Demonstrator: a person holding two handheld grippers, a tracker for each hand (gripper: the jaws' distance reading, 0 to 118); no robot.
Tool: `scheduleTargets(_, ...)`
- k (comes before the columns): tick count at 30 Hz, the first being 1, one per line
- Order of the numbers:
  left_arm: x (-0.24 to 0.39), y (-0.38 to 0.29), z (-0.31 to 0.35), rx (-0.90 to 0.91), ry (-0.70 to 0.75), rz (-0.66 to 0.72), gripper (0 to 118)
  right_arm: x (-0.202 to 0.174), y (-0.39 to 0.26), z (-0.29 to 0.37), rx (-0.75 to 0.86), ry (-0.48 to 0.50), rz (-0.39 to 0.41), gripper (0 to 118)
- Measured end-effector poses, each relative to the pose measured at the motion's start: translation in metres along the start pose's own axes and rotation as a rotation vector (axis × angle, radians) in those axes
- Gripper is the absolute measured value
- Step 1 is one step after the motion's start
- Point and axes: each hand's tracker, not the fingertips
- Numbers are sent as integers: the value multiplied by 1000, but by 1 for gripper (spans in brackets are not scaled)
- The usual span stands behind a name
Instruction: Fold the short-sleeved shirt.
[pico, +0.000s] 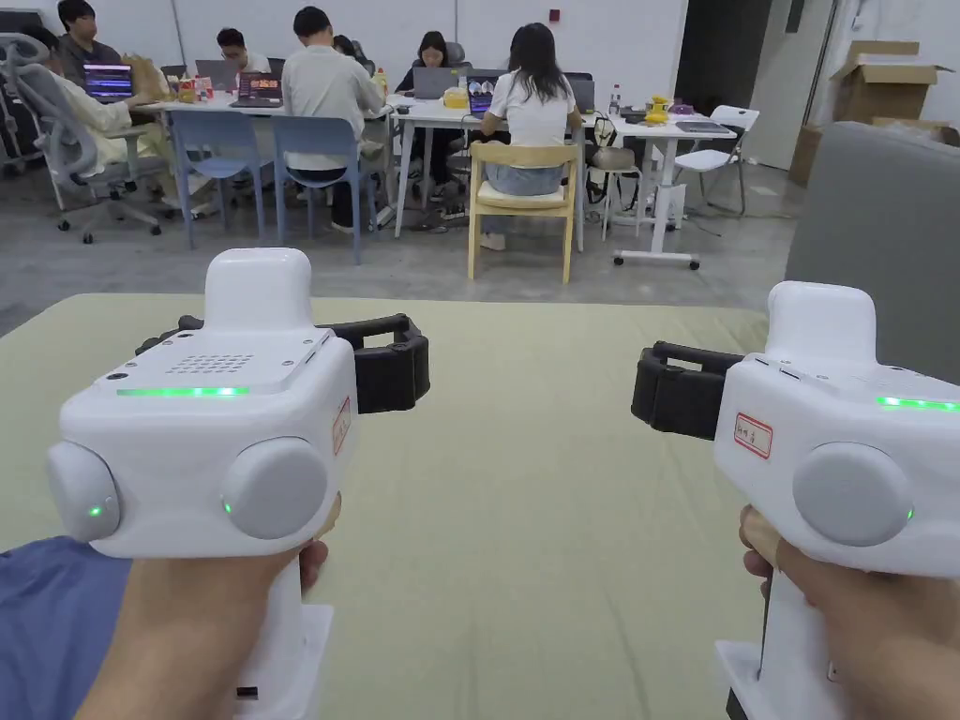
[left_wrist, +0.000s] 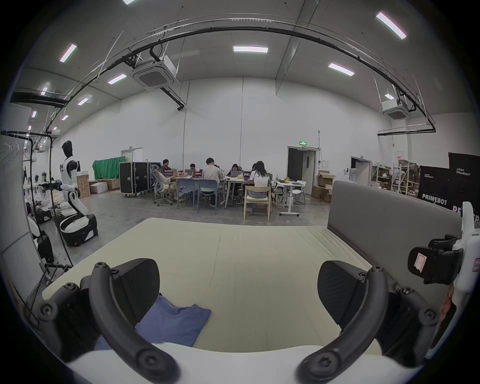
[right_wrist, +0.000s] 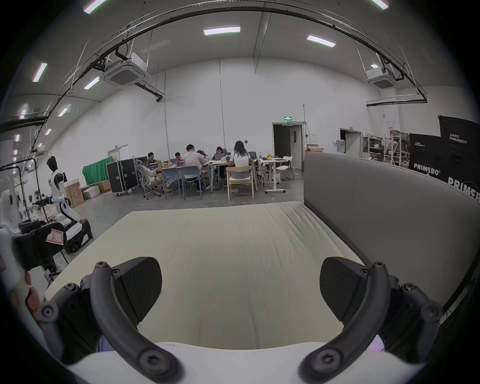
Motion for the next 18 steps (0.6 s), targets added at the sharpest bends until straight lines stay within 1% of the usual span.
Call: scheduleTargets(18,2,1,1,0,-2,-4,118,1,0,0,4,-4,-6,118)
